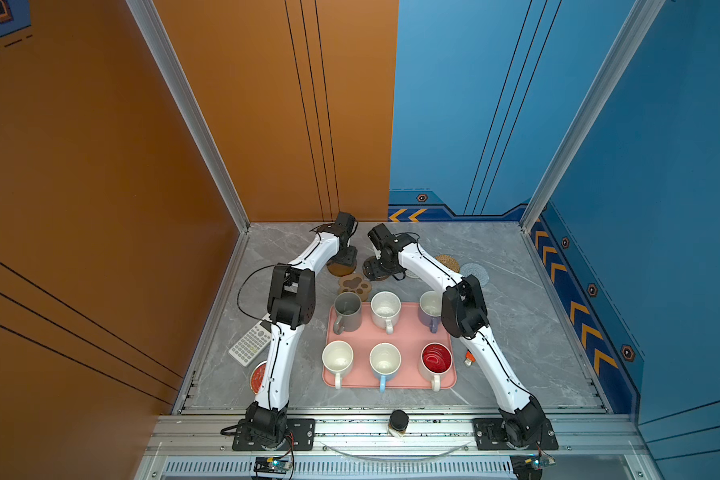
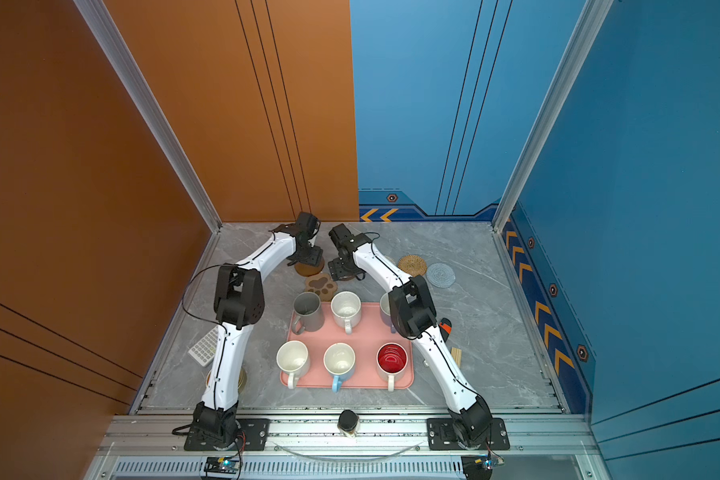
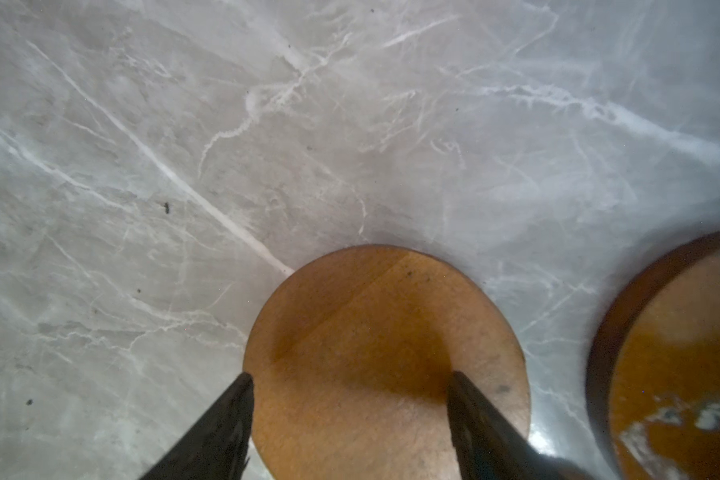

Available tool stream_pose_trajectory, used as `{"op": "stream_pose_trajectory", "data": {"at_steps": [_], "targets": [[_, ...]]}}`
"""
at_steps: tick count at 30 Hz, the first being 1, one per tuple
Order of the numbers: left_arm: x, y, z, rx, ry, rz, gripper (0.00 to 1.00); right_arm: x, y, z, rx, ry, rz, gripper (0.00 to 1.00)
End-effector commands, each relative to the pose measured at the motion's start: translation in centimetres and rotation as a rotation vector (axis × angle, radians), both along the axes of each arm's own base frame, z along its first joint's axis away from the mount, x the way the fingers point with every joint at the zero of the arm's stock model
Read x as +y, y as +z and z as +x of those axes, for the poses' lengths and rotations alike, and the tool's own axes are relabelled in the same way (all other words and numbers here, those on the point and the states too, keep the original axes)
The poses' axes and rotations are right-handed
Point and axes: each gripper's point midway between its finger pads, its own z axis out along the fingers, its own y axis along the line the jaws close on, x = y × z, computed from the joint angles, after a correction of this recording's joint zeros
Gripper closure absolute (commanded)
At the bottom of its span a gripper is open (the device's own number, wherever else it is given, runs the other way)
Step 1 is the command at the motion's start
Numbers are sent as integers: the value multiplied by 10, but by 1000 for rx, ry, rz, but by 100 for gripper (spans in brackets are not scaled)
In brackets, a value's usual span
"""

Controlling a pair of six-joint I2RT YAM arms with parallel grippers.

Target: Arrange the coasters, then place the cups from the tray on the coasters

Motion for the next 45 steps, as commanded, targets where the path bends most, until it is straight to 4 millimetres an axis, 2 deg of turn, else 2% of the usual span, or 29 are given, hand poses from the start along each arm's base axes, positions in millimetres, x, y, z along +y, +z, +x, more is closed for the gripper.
{"op": "stream_pose_trajectory", "data": {"at_steps": [1, 6, 13, 18, 22, 35, 45], "targets": [[18, -3, -12, 53, 25, 55, 27, -14, -4, -4, 12, -1, -77, 8], [12, 17, -8, 15, 24, 26, 27, -13, 4, -3, -1, 0, -69, 8], [-22, 37, 7, -56, -38, -2, 24, -10, 31, 4, -55, -13, -35, 9], [-40, 33, 10, -67, -70, 5, 23, -9, 51, 7, -92, -25, -12, 9], [-46, 20, 12, -53, -75, 4, 22, -11, 64, 7, -113, -32, -8, 9], [-34, -6, 19, -39, -18, 50, 24, -29, 88, 2, -136, -73, -9, 10], [-13, -12, 6, 5, 9, 71, 29, -38, 96, -3, -139, -98, 11, 11]]}}
